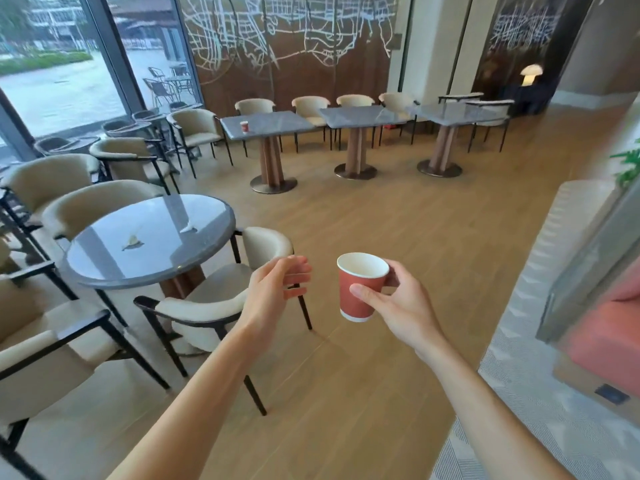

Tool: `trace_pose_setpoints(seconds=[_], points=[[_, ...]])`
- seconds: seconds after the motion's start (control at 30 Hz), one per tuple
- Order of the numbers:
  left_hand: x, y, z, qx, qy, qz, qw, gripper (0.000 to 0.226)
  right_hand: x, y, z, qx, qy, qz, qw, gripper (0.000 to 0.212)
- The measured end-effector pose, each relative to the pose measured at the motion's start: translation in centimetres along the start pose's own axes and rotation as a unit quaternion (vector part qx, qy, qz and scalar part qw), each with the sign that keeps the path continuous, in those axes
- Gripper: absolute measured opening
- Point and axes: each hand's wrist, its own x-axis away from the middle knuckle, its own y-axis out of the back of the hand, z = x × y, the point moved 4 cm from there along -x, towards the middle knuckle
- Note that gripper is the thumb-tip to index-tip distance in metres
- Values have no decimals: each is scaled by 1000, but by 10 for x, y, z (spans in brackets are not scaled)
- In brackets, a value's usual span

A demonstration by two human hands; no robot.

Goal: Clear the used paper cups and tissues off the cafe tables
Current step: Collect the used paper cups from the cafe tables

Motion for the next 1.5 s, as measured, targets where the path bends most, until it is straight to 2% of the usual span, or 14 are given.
trace_pose_setpoints(seconds=[0.5,0.87,1.13,1.3,1.5], points=[[-359,-51,0,38,1,-2,999,27,-351,-30,-34,34,7,-15,999,58],[-586,-104,-17,4,-8,10,1000,27,-587,-35,-58,28,15,-23,999,61],[-766,-150,-16,-5,-13,-26,1000,26,-785,-35,-100,10,28,5,1000,61],[-884,-187,-43,5,-37,-51,998,24,-916,-36,-103,11,44,33,998,60],[-992,-199,-51,17,-26,-71,997,25,-1040,-53,-109,20,47,65,997,62]])
